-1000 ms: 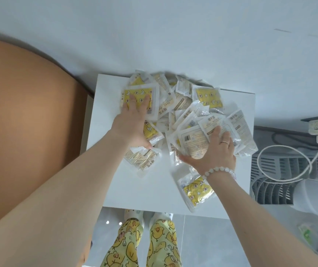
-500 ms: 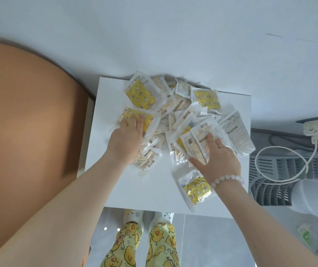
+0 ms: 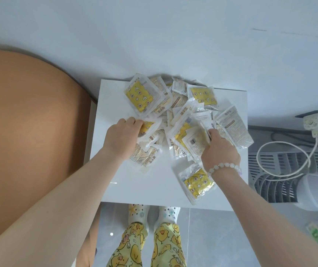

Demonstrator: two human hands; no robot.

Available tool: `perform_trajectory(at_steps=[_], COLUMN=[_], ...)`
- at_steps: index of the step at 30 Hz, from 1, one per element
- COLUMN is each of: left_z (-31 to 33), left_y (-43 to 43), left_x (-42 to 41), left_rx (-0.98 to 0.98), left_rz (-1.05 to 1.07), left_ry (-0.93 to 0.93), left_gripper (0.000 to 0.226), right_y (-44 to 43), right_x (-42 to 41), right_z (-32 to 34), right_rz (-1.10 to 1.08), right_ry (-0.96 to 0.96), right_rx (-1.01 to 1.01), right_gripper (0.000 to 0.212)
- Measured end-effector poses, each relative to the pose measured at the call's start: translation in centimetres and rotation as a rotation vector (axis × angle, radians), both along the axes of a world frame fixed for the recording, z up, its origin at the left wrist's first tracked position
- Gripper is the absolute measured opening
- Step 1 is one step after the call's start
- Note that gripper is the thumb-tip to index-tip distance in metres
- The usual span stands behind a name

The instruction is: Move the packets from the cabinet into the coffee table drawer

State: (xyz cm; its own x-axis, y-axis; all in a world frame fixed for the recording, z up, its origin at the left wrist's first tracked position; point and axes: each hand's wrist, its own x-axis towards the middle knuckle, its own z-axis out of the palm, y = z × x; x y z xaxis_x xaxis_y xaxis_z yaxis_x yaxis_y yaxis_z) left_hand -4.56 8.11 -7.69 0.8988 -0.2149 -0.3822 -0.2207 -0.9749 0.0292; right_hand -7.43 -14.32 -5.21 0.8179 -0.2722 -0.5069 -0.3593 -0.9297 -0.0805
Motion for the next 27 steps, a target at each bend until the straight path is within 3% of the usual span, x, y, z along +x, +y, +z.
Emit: perform_trajectory(at_steps=[4, 7, 11, 14, 17, 22, 27], left_z=[1.3, 2.5, 5.4, 7.9, 11.3, 18.8, 27.5], left_y=[-0.1, -0.2, -0.9, -0.8, -0.9, -3.2, -6.3], left_x=[-0.2, -0.3, 0.3, 1.0, 1.5, 1.5, 1.7], left_rx=[-0.166, -0.265, -0.558, -0.731, -0.829, -0.966, -1.078], left_rz=[0.115, 0.203, 0.596, 0.74, 0.759, 0.657, 0.577], left_ry=[0.025, 0.009, 0.138, 0.211, 0.228, 0.295, 0.262], left_gripper=[0.046, 0.036, 0.028, 0.026, 0.023, 0.004, 0.012], right_y=[-0.3, 0.2, 0.9, 1.0, 0.7, -1.0, -3.3], right_x=[-0.4, -0.7, 0.0, 1.0, 1.5, 1.5, 1.2], right_z=[0.4, 0.9, 2.8, 4.9, 7.8, 15.1, 22.8], right_rz=[-0.189, -0.373, -0.66, -0.829, -0.919, -0.937, -0.924], right_ry=[-0.08, -0.122, -0.167, -0.197, -0.208, -0.283, -0.338], right_rx=[0.171, 0.41, 0.692, 0.793, 0.861, 0.996, 1.065], right_gripper=[0.034, 0.025, 0.012, 0.025, 0.046, 0.023, 0.012])
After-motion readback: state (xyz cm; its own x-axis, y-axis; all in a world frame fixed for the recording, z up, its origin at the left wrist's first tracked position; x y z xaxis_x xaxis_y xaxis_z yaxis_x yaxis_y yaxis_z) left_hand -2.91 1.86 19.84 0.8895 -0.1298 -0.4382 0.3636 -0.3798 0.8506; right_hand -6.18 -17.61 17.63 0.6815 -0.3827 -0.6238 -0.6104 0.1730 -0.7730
